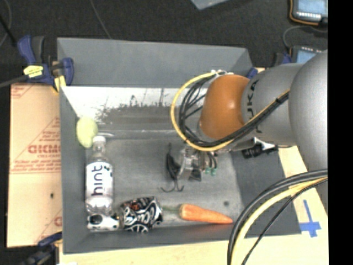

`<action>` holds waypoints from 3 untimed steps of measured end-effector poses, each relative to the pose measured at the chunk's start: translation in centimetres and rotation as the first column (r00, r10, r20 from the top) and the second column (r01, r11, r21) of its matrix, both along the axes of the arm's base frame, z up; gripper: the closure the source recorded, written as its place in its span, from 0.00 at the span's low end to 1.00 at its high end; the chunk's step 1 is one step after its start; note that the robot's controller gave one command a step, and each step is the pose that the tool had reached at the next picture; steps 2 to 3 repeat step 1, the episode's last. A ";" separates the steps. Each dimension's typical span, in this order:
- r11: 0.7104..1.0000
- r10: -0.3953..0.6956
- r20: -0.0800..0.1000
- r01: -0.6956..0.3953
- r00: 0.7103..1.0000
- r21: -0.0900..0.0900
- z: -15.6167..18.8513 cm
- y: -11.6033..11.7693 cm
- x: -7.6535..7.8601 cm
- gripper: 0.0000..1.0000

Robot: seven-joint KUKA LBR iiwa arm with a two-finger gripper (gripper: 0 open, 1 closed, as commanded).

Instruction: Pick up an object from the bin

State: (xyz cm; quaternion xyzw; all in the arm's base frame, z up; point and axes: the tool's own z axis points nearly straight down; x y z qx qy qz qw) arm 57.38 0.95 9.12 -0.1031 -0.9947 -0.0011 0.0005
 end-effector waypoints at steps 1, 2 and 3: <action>1.000 0.000 0.005 0.000 1.000 0.000 1.3 0.0 0.1 1.00; 1.000 0.000 0.005 0.000 1.000 0.000 1.3 0.0 0.1 1.00; 1.000 0.000 0.005 0.000 1.000 0.000 1.3 0.0 0.1 1.00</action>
Offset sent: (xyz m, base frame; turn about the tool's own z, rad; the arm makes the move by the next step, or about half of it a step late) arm 0.0000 0.0000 0.0940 0.0000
